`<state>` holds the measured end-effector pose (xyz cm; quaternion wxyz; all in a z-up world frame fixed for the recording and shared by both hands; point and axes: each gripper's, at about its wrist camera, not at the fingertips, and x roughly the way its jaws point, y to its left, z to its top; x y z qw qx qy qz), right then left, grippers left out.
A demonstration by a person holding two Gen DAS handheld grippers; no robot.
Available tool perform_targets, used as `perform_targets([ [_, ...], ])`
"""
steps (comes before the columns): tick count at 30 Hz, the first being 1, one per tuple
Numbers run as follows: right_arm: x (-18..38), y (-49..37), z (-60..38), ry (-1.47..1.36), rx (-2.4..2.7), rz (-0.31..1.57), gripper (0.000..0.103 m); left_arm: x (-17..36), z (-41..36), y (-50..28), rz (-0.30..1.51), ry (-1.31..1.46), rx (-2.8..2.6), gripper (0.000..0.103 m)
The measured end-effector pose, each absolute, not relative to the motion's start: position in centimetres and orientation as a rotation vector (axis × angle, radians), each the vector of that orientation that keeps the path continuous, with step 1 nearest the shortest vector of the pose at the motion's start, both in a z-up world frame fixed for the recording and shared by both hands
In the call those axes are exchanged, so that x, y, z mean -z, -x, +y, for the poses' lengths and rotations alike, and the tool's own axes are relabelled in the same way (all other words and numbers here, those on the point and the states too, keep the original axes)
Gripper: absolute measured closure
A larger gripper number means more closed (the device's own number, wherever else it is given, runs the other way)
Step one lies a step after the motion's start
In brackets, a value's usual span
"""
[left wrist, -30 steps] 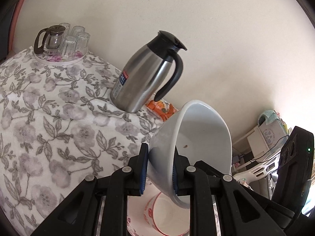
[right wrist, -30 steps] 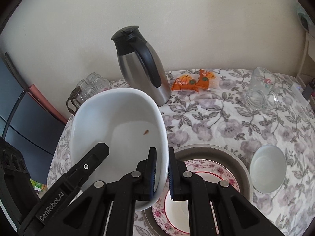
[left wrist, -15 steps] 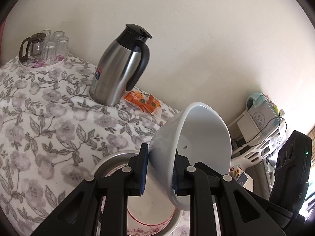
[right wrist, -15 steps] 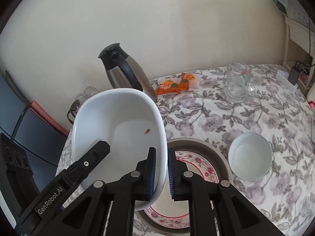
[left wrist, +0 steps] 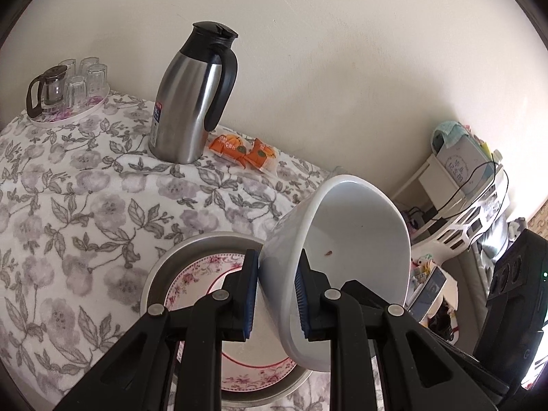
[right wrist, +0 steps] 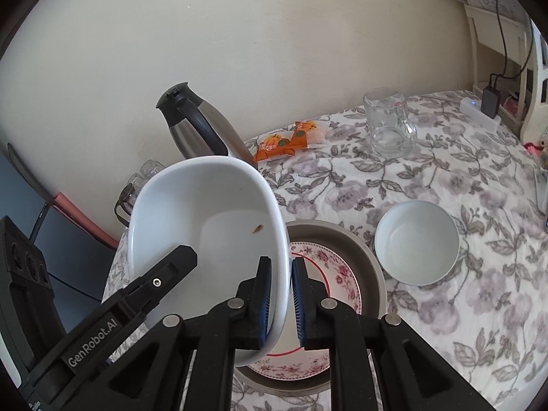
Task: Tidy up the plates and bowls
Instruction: 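Lower the square white bowl into the red-rimmed bowl in the basin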
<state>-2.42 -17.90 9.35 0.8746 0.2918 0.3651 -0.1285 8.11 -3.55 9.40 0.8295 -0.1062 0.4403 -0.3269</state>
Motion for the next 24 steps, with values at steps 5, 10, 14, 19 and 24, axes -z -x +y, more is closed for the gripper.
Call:
perform_targets([
  [5, -8.1, 3.3, -17.9, -0.637, 0.265, 0.770, 0.087, -8.7, -3.8, -7.5, 0.958, 0.195, 0.688, 0.082],
  [10, -7.2, 4.0, -17.7, -0.660, 0.265, 0.770, 0.087, -8.1, -4.0, -6.7, 0.980, 0.151, 0.666, 0.082],
  [14, -7.0, 4.3, -17.4, -0.652, 0.268, 0.765, 0.087, -7.8, -4.2, -6.2, 0.986, 0.121, 0.654, 0.082],
  [19, -6.7, 4.4, -17.0, -0.639, 0.268, 0.773, 0.087, -7.5, -4.2, -5.8, 0.990, 0.082, 0.627, 0.082],
  [24, -6.1, 4.3, -16.7, -0.641, 0.258, 0.795, 0.087, -7.0, -4.0, -5.8, 1.003, 0.076, 0.616, 0.082],
])
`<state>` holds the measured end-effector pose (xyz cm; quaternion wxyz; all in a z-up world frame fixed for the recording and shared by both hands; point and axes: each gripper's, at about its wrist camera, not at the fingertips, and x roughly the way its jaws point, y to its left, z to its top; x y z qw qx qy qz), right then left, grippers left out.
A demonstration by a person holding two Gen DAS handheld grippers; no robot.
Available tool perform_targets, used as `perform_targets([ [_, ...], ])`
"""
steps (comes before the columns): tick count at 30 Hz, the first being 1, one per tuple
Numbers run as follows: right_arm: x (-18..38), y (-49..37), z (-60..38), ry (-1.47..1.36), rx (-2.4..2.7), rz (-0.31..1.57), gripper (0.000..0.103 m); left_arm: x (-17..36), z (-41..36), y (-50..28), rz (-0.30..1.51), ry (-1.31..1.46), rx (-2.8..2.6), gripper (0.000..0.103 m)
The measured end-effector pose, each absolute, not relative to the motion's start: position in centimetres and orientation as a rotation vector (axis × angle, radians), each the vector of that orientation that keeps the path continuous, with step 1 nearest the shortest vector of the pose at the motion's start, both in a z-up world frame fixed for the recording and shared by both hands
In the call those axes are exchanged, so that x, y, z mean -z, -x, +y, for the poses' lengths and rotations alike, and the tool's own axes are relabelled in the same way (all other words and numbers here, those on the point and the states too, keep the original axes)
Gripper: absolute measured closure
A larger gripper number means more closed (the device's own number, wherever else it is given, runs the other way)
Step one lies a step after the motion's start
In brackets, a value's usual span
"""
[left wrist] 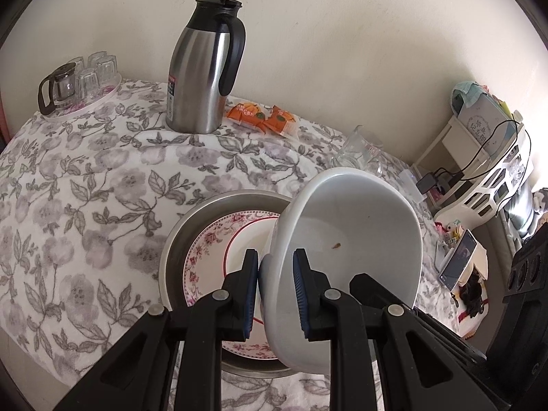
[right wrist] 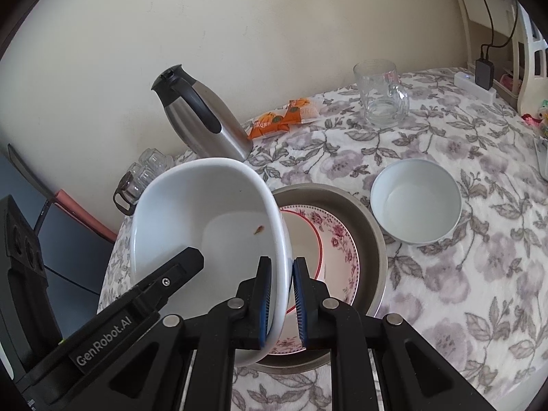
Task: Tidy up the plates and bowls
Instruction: 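Lower the square white bowl into the red-rimmed bowl in the basin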
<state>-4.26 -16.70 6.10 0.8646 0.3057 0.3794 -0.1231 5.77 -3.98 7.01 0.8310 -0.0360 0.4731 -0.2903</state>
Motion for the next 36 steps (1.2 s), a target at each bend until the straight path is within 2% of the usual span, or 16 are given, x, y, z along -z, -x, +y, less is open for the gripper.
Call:
perform_targets([
  [24, -3.3, 2.2, -16.7, -0.671, 0.265, 0.877, 0.087, -4.0, -3.7, -7.8, 1.101, 0.132, 0.579, 0.082],
  [36, -2.7, 1.5, -17.2, -0.677, 0.281, 0.892, 0.080, -2.9, -3.5, -9.1, 1.134, 0.168, 0.570, 0.082],
])
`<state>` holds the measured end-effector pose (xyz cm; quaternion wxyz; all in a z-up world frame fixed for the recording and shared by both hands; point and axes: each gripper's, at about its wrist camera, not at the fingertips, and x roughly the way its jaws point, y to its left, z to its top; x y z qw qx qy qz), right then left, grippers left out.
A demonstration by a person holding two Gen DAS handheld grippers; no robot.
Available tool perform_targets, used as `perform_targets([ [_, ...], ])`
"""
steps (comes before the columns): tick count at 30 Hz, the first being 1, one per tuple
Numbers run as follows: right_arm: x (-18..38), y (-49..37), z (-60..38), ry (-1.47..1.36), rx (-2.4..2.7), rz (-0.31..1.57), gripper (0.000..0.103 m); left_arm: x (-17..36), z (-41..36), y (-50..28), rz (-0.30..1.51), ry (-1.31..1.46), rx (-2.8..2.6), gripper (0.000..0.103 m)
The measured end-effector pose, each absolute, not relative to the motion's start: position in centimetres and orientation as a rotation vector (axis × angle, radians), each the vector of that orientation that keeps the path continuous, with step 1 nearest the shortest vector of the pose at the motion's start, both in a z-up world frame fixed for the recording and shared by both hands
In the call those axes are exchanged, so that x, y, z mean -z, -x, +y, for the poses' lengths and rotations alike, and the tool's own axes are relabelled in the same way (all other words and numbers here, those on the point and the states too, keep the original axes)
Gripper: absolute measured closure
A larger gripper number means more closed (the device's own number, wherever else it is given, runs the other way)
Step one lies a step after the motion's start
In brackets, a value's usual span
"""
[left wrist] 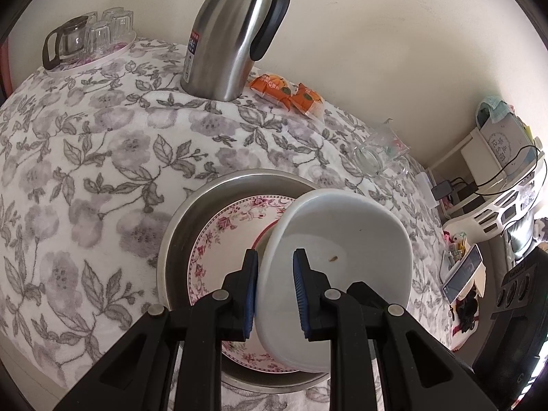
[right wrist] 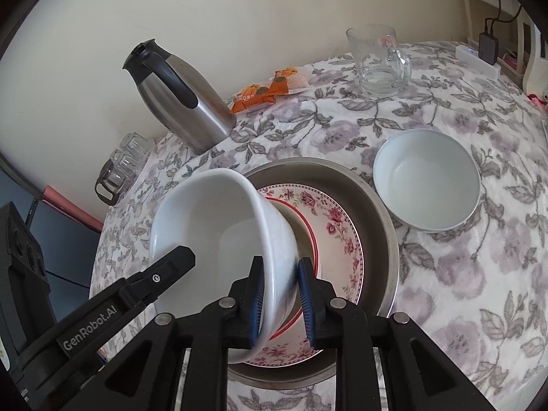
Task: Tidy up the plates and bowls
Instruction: 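Lower the square white bowl into the red-rimmed bowl in the basin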
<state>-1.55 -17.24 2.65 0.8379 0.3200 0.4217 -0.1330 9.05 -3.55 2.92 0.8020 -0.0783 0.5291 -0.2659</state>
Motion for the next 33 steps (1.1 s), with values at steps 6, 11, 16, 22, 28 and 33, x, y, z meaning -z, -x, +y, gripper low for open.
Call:
perform_targets([
  [6, -2.5, 1.6, -17.5, -0.692, 0.287, 0.884, 0.079, -2.5, -3.3, -9.4, 1.144, 0.184, 0.566, 0.082],
  [11, -2.5, 1.6, -17.8, -0.714, 0.280, 0.873, 0.078, -2.4, -3.3, -9.5, 1.146, 0.186, 0.565, 0.082],
  [16, -3.3, 2.0, -18.1, -0.712, 0.277, 0.846, 0.075, -2.4, -3.3, -9.5, 1.148, 0.193, 0.570, 0.082],
  [22, -3.7, 2.5, -18.8, -0.719, 0.286, 0.832, 0.075, -3.1, -3.4, -9.3, 1.130, 0.186, 0.581, 0.082],
  [28, -2.6, 2.8, -19.8, -0.760, 0.294, 0.848, 0.074, -3.9, -3.1, -9.0, 1.109, 0.200, 0.595, 0.082],
  [33, -2.3, 2.7, -19.6, -0.761, 0.291, 0.861, 0.074, -4.0, -3.0, -9.0, 1.108, 0.205, 0.594, 0.082],
])
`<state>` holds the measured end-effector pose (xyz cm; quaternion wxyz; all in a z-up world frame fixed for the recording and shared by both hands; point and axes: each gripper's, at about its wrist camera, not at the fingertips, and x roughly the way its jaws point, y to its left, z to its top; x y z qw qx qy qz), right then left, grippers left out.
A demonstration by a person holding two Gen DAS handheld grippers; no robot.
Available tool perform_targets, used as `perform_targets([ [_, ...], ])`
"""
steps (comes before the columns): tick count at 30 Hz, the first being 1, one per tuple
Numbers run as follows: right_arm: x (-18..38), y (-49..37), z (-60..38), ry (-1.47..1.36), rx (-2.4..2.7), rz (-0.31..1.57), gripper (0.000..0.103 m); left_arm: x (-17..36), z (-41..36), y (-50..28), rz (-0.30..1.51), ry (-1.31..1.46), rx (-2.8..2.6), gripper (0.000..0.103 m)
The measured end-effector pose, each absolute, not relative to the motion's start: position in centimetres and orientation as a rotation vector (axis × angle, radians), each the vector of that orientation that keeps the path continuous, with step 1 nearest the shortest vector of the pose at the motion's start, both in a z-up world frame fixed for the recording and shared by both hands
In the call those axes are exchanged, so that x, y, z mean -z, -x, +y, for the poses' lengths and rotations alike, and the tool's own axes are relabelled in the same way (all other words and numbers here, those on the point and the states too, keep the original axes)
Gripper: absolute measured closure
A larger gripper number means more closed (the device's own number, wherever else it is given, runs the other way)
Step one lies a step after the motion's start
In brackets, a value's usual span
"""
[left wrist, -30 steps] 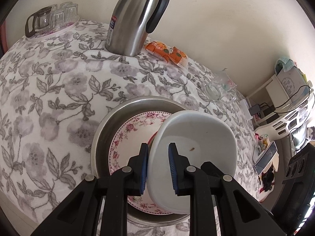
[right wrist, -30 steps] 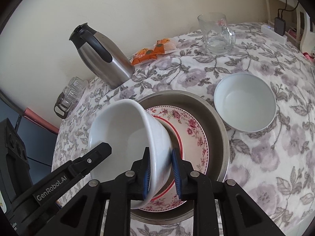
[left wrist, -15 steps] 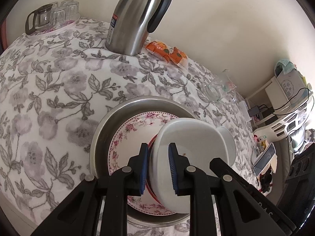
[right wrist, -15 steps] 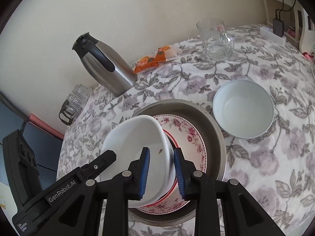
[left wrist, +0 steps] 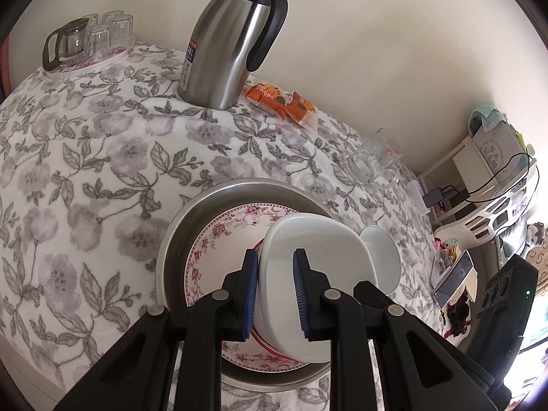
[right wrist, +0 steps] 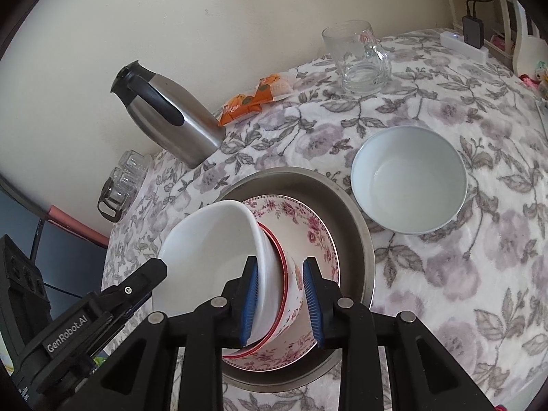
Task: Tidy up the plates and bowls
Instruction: 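Lower the square white bowl into the red-rimmed bowl in the basin, then open both grippers and release the square bowl rim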
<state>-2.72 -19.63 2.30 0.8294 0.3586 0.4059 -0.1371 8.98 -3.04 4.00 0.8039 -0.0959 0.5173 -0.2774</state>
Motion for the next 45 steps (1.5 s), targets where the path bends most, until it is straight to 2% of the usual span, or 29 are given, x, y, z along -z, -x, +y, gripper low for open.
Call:
perform_targets([
  [7, -1.8, 2.5, -19.4, -0.783, 0.260, 0.890, 0.074, -3.5, -2.7, -9.3, 1.133, 0.217, 0.560, 0.081],
  [8, -1.7, 2.5, -19.4, -0.792, 0.254, 0.894, 0.074, -3.3, -2.6, -9.4, 1.143, 0.219, 0.548, 0.079],
  [11, -1.5, 2.4, -19.3, -0.807, 0.239, 0.906, 0.072, -2.4, -2.3, -9.6, 1.192, 0.236, 0.526, 0.063],
  [19, -1.3, 2.3, -19.1, -0.813, 0.235, 0.911, 0.070, -1.6, -2.8, -9.7, 1.243, 0.293, 0.584, 0.062],
  [31, -1.1, 1.3, -18.4, -0.805, 0.202, 0.864, 0.065, -1.3, -2.2, -11.0, 1.196, 0.338, 0.569, 0.062],
  [45, -0.9, 1.3, -19.0, -0.831, 0.204, 0.840, 0.064, -1.1, -2.6, -11.3, 1.180, 0.350, 0.605, 0.062],
])
